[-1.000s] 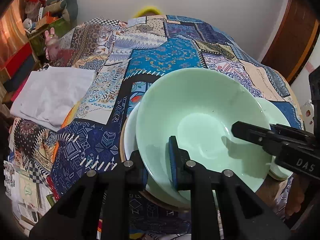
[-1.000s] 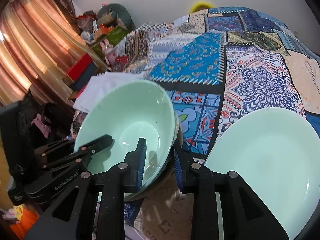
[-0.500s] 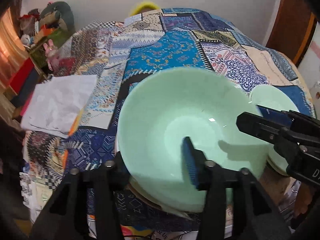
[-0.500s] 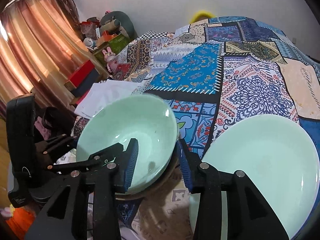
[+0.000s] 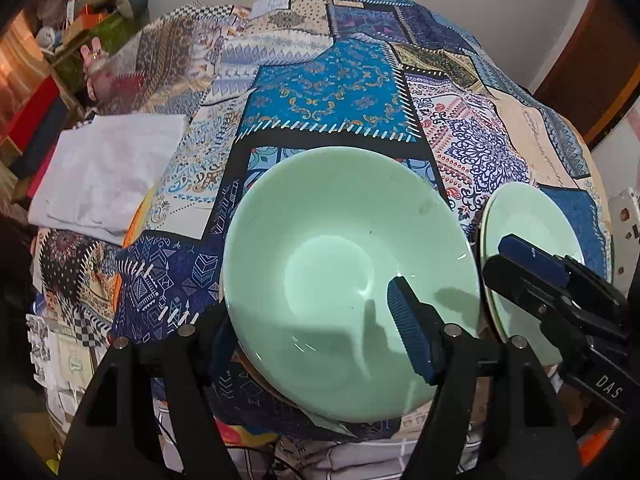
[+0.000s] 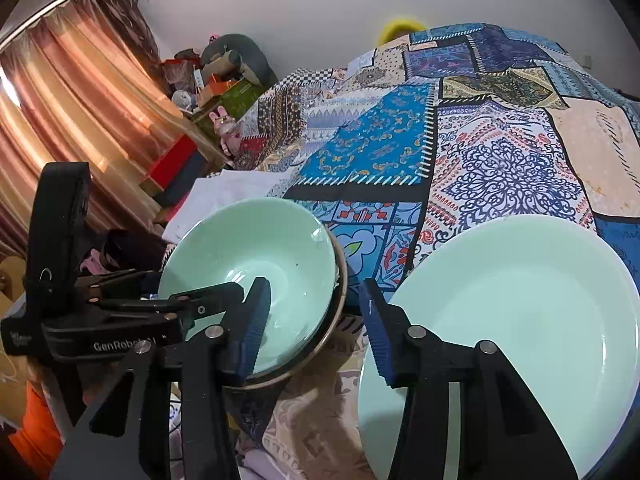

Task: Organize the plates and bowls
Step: 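Close both grippers on the rim of the nested bowl stack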

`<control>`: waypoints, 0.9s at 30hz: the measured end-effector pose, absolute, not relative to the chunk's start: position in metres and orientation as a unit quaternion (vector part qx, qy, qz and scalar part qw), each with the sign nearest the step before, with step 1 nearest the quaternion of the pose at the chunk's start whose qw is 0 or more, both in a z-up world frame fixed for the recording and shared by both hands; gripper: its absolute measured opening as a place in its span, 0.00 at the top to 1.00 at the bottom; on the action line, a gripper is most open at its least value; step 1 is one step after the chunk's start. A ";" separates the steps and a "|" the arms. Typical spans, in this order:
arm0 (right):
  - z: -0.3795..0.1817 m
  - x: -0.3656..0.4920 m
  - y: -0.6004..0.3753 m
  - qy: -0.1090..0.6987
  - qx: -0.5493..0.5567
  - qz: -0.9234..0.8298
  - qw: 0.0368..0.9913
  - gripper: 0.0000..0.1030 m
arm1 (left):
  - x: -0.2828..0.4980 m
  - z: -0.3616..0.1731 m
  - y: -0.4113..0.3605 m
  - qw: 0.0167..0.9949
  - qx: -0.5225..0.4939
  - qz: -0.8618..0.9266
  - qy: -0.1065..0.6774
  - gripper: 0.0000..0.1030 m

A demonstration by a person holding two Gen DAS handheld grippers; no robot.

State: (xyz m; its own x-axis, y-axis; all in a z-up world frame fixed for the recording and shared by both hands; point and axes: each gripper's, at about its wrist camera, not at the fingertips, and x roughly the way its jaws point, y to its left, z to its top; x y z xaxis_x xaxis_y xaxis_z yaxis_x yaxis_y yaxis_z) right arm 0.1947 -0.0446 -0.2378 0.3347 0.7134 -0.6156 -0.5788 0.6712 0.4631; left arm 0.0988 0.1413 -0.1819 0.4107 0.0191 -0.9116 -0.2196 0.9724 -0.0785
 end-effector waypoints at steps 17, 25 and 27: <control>-0.240 0.195 -0.041 0.421 0.061 0.394 0.815 0.57 | 0.084 -0.152 0.151 0.862 -0.087 0.091 0.492 0.32; -0.243 0.197 -0.031 0.431 0.042 0.384 0.816 0.57 | 0.064 -0.153 0.161 0.881 -0.078 0.107 0.455 0.26; -0.244 0.197 -0.027 0.432 0.036 0.382 0.816 0.57 | 0.062 -0.161 0.167 0.878 -0.086 0.108 0.458 0.26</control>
State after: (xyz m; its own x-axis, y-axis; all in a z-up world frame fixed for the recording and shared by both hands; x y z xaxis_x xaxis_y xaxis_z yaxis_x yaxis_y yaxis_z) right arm 0.1969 -0.0271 -0.2442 0.3340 0.6549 -0.6779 -0.5924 0.7053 0.3895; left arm 0.0617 0.1666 -0.1607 0.5582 0.1105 -0.8223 -0.2681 0.9619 -0.0527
